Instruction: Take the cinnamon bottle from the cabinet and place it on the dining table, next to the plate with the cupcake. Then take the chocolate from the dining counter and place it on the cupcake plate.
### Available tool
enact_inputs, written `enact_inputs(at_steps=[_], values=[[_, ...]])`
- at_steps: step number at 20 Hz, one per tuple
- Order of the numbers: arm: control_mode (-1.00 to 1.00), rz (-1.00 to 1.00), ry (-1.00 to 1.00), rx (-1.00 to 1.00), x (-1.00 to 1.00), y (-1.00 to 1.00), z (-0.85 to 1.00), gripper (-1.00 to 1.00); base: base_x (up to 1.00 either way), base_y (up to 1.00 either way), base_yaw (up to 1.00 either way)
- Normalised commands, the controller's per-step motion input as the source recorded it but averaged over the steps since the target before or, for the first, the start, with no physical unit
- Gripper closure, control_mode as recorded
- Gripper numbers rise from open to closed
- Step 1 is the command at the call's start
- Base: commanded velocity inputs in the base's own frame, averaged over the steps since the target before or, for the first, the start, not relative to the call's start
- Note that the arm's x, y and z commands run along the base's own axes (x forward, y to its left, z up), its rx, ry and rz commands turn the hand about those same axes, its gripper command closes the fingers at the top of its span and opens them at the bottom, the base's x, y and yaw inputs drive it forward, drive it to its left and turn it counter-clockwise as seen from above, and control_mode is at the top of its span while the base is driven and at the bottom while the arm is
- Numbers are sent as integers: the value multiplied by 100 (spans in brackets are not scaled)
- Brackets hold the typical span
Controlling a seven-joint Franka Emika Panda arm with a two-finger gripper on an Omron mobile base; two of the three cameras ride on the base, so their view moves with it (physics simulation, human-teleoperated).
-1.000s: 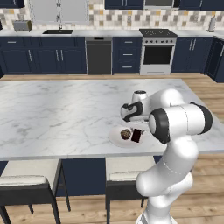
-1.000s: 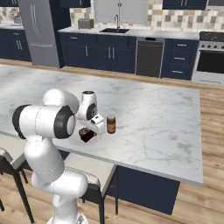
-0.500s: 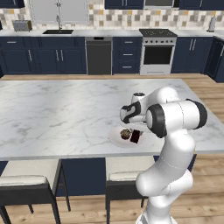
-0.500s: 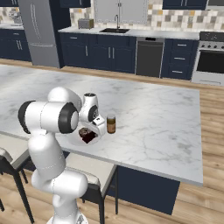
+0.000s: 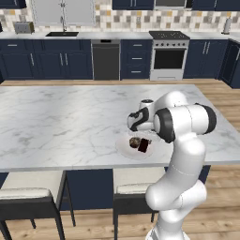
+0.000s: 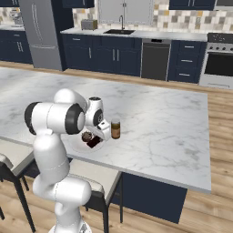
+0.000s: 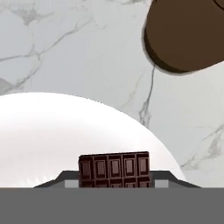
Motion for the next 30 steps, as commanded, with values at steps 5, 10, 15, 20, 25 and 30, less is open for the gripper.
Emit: enact_inputs(at_steps=[5, 10, 15, 20, 25, 30], values=[[-100, 0, 0, 0, -1, 0, 15, -100, 0, 0, 0], [-100, 0, 0, 0, -13, 0, 35, -100, 0, 0, 0], [-100, 1, -2, 1, -49, -3, 39, -100, 0, 0, 0], [-100, 6, -8, 0, -80, -9, 16, -100, 0, 0, 0], [-100, 23, -11, -5, -79, -3, 14, -100, 0, 0, 0], [-100, 22, -8, -3, -78, 0, 13, -100, 0, 0, 0]])
